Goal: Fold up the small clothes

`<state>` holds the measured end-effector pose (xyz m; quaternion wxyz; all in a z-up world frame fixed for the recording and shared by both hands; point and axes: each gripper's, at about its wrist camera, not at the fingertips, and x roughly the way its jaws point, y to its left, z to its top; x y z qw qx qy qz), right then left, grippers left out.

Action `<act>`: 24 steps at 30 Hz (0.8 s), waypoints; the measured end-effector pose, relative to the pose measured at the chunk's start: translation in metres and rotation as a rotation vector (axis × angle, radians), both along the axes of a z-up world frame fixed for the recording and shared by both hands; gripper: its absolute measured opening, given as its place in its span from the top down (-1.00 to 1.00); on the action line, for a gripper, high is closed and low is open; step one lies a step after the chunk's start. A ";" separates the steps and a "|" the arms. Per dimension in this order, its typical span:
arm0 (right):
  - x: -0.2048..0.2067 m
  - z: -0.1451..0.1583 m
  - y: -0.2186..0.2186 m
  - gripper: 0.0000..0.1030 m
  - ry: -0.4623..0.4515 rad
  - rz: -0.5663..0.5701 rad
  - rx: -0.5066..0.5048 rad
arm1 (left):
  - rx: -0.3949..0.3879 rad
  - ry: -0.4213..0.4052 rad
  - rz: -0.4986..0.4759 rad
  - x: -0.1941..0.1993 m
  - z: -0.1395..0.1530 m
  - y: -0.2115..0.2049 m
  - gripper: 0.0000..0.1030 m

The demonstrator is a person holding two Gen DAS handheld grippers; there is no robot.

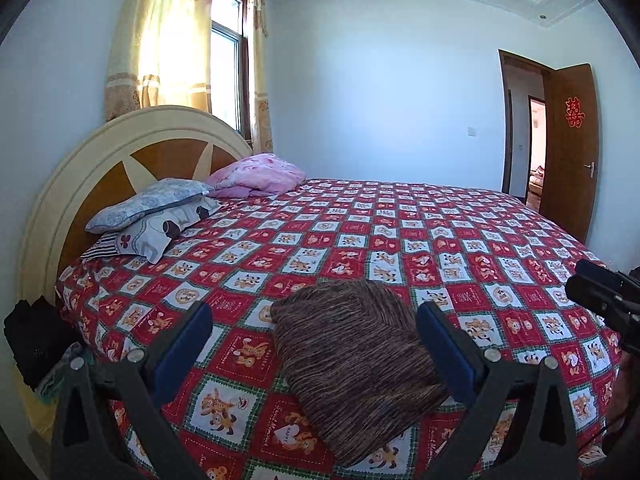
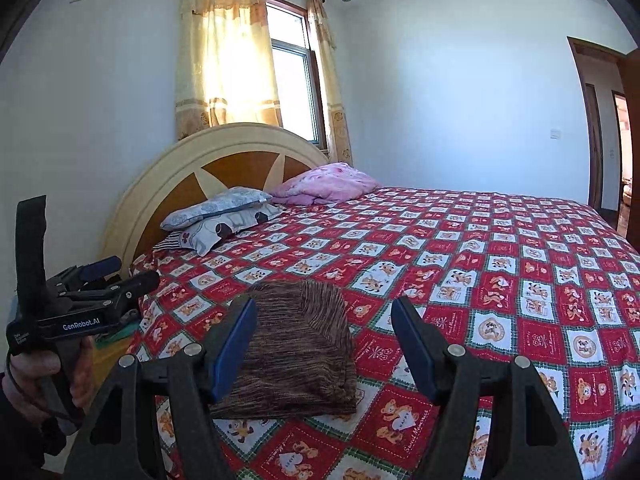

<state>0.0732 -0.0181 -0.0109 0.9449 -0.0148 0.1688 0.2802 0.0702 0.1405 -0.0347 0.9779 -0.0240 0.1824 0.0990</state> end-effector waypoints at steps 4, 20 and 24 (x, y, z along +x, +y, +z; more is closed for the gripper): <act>-0.001 -0.002 0.002 -0.38 0.007 0.003 -0.004 | -0.004 -0.003 0.003 -0.001 0.000 0.001 -1.00; -0.006 -0.008 0.009 -0.38 0.015 0.018 -0.013 | -0.005 -0.005 0.004 -0.003 -0.001 0.000 -1.00; -0.007 -0.008 0.009 -0.38 0.016 0.023 -0.013 | -0.006 -0.001 0.003 -0.002 -0.001 -0.001 -1.00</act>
